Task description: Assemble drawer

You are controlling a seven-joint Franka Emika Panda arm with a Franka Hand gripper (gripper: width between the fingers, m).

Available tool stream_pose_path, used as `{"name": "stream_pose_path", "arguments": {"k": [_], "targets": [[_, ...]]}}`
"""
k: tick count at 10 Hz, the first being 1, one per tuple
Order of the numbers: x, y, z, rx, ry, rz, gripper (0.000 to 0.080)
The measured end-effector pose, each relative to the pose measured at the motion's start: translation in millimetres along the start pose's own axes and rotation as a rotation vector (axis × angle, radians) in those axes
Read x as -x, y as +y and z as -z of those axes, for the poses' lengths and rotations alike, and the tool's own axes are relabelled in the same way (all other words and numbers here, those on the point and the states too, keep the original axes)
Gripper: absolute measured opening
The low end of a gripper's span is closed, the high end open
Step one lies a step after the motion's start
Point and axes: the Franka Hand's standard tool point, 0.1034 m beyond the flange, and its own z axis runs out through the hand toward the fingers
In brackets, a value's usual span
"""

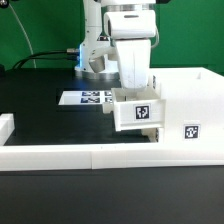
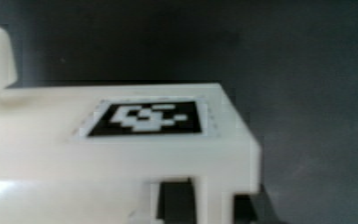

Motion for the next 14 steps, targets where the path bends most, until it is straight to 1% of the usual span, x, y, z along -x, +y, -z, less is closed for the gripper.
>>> {"name": "stream_pose_path", "arguments": {"k": [3,4,6,7,9,11,14], "targets": [[-6.2,-1.6,0.6,-0.005,-0.001,-0.036,0.0042],[-7.3,-1.7,0.4,-0.001,0.000,-0.040,0.0042],[-6.9,-3.6,0.2,0.020,0.005,-0.045,0.0042],[-6.5,-3.5,0.4,0.022,0.006,-0.046,0.0042],[-6.2,-3.5,0.4,0.022,0.006,-0.046,0.0042],[-1.0,-0.2,0.0,0.014,-0.001,0.023,0.0042],[-2.9,0.6,0.4,0.018,-0.017,0.053,0.0042]]}}
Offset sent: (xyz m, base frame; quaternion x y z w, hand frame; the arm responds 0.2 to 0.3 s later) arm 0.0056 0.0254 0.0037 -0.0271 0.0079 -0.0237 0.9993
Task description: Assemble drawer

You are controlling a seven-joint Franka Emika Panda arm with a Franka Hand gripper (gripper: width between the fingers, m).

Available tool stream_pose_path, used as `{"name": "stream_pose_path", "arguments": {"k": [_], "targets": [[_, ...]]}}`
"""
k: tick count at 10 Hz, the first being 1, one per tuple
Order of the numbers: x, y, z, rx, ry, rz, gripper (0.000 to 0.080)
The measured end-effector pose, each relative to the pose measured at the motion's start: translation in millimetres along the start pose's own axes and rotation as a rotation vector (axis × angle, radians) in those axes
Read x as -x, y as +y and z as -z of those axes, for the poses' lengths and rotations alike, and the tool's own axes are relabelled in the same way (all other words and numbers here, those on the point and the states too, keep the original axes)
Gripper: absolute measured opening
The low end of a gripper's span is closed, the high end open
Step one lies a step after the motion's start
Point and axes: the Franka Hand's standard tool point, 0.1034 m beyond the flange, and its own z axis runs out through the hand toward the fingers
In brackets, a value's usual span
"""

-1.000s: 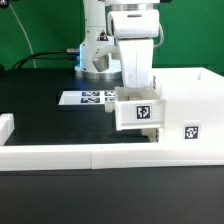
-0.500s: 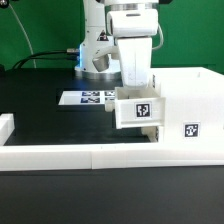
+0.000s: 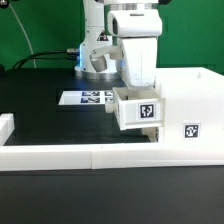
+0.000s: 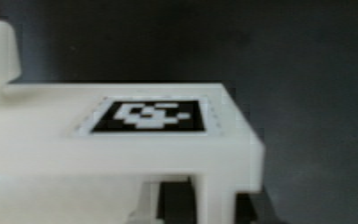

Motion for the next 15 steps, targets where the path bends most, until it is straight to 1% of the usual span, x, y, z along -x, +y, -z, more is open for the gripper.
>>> {"name": "stream_pose_path", "arguments": {"k": [4,7,10,11,12,14,15], "targets": [[0.2,-0.2,0.0,0.000,0.000,-0.014,0.0042],[-5.6,-1.4,0.7,-0.003,-0.001,-0.042,0.0042],[-5.2,-1.7,0.9,-0.006,-0.002,-0.062,0.0042],[-4.6,-1.9,1.1,-0.006,-0.002,-0.064,0.0107],[-2.9,-1.7,4.0,-0.002,-0.004,-0.067,0.0107],[-1.8,0.0,15.1,0.014,-0.009,-0.066,0.0480],[-0.1,1.1,21.9,0.014,-0.016,-0.066,0.0591]]}}
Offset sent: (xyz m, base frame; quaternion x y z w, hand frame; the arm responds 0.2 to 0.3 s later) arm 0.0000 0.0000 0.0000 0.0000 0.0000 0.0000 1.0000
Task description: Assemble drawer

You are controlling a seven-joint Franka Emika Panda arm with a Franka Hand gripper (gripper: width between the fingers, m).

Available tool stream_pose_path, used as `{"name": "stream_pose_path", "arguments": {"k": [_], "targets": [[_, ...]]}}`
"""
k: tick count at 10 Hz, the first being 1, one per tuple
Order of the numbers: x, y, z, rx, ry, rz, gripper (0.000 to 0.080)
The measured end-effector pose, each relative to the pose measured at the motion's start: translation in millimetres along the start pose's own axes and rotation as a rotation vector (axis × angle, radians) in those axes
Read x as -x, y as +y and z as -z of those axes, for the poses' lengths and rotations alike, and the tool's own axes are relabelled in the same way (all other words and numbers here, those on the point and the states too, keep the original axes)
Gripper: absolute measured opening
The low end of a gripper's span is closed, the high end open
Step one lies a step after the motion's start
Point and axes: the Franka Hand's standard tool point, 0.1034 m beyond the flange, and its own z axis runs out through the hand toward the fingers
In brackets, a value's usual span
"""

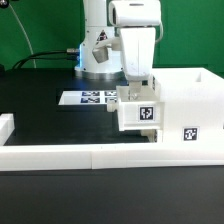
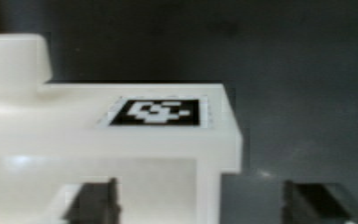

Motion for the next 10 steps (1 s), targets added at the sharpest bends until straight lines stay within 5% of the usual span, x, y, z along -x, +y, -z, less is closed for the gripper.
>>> {"name": "stream_pose_path", "arguments": {"k": [5,10], "targets": [[35.5,14.8,32.4,0.026,-0.033,0.013,0.0646],[45.2,10.4,20.1,0.009,0.005,0.071,0.0649]]}}
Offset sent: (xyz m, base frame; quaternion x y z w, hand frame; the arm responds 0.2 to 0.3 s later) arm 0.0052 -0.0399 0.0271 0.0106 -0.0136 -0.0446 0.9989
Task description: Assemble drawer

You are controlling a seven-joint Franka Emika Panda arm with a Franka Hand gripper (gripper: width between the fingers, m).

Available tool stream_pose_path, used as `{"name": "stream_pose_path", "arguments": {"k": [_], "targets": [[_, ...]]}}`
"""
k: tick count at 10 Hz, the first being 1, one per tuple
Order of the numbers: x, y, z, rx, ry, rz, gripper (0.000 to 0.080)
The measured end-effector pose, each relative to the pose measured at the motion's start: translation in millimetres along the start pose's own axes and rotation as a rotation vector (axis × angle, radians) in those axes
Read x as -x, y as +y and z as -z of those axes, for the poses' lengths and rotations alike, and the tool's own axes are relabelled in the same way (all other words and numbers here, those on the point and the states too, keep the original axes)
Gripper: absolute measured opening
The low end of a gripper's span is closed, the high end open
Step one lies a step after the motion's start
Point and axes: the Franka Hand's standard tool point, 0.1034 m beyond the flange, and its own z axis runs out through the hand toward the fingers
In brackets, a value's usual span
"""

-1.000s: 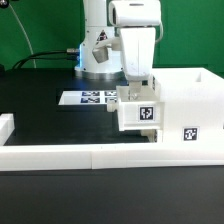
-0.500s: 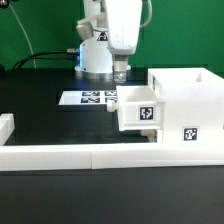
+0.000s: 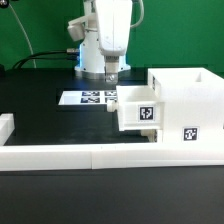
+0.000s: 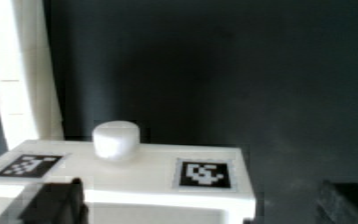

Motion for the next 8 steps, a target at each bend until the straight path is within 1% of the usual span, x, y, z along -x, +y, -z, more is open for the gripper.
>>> {"name": "stream_pose_path", "arguments": {"k": [1,3,5,6,7,8], "targets": [[11.6,-2.4,-7.6,-0.010,0.045,-0.008,0.0649],[25.2,-4.1,-14.7,-0.015,0.092,-0.011,0.0649],[44.9,-9.1,-23.9,-0.034,0.158,0.012,0.0649],[48.2,-12.2,-29.2,-0.045,0.194,0.009,0.0649],[42.5,-12.6,-33.7,-0.051,0.203,-0.011,0.0649],[32.7,-12.7,-36.3,-0.059,0.210,-0.021,0.0649]]}}
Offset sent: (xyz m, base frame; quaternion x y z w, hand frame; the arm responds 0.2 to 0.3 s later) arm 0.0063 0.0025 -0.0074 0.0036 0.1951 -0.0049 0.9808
